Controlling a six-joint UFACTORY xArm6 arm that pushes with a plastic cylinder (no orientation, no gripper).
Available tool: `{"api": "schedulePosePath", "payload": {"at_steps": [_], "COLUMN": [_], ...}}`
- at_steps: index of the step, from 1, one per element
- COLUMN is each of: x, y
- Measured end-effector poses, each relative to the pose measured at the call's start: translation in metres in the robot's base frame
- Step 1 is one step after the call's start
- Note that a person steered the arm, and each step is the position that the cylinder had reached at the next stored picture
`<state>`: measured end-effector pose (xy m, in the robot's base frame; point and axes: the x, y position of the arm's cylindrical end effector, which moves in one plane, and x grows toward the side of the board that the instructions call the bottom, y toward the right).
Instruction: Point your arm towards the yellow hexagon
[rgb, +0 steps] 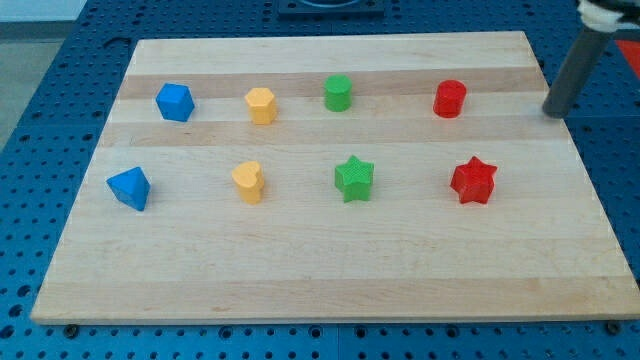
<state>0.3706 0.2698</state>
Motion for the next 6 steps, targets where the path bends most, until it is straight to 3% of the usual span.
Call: {"api": "schedulePosePath", "payload": {"at_steps": [3, 5, 6], "x": [0.012, 0.041, 0.031], "y": [-0.261, -0.294, -0.325]}}
